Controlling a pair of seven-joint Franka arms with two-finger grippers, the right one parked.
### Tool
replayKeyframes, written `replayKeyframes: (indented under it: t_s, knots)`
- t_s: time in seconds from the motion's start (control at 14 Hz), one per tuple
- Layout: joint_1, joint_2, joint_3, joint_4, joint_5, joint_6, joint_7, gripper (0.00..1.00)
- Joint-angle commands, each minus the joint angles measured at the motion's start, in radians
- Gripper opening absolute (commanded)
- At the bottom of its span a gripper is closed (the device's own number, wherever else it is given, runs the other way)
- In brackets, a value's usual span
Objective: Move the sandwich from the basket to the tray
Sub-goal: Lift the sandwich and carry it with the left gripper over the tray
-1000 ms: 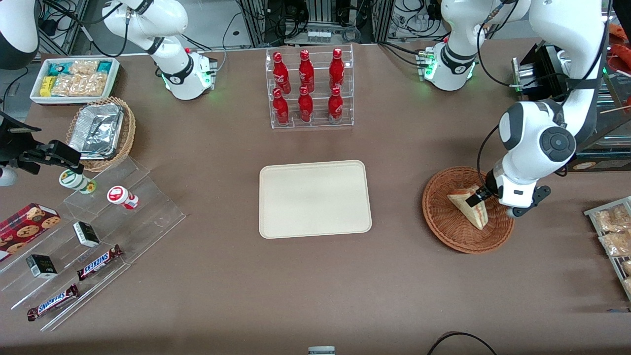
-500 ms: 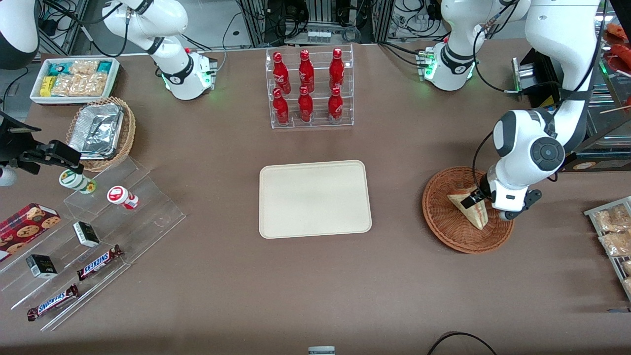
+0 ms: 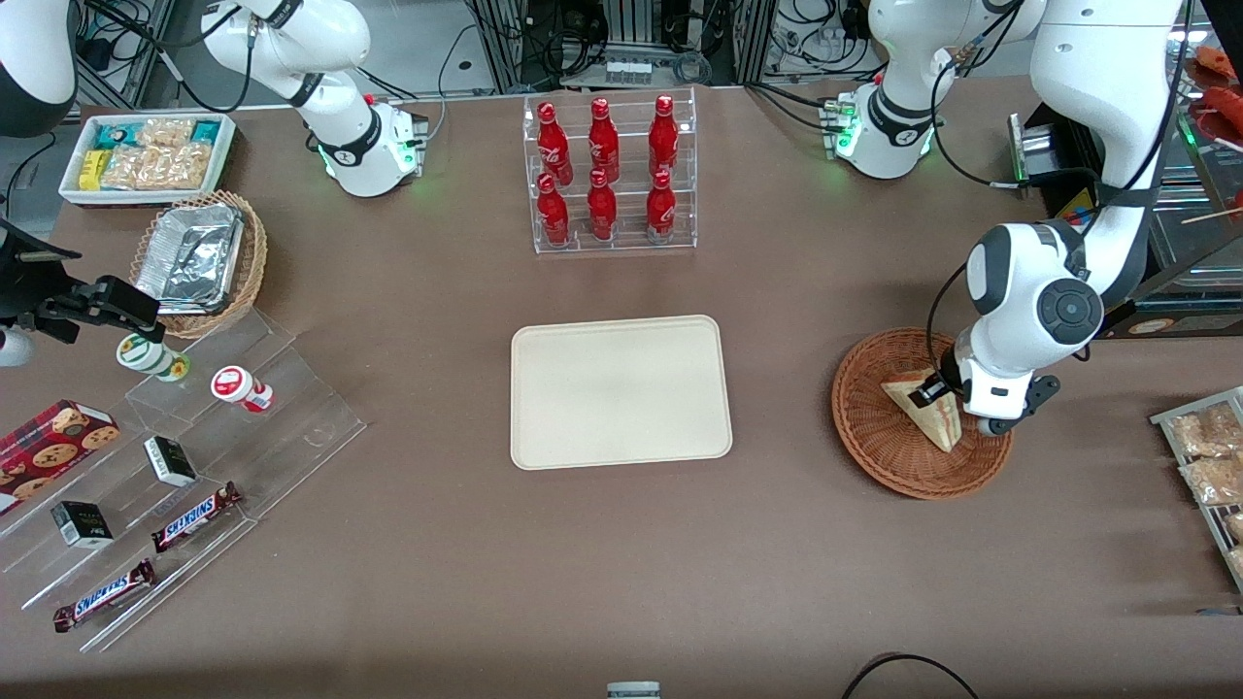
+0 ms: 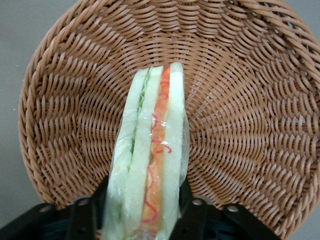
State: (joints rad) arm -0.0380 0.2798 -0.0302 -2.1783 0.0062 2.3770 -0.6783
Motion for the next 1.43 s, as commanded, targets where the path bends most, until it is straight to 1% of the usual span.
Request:
replayKeyframes:
  t_s: [0.0, 0.29, 0.5, 0.71, 0.86, 1.07, 1.21, 1.36]
  knots:
    - [-0.005, -0.013, 0.001, 0.026, -0.003, -0.031, -0.011, 0.0]
    - [-0.008, -0.021, -0.001, 0.124, 0.0, -0.183, 0.011, 0.0]
    - [-0.019, -0.03, -0.016, 0.185, 0.003, -0.29, 0.061, 0.0]
    - [-0.029, -0.027, -0.1, 0.268, 0.001, -0.413, 0.085, 0.0]
    - [-0.034, -0.027, -0.157, 0.279, 0.0, -0.432, 0.085, 0.0]
    - [-0.054, -0.019, -0.249, 0.284, 0.001, -0.412, 0.086, 0.0]
    - [-0.112, 0.022, -0.258, 0.336, 0.001, -0.41, 0.082, 0.0]
    - [-0.19, 0.097, -0.257, 0.417, 0.001, -0.415, 0.056, 0.0]
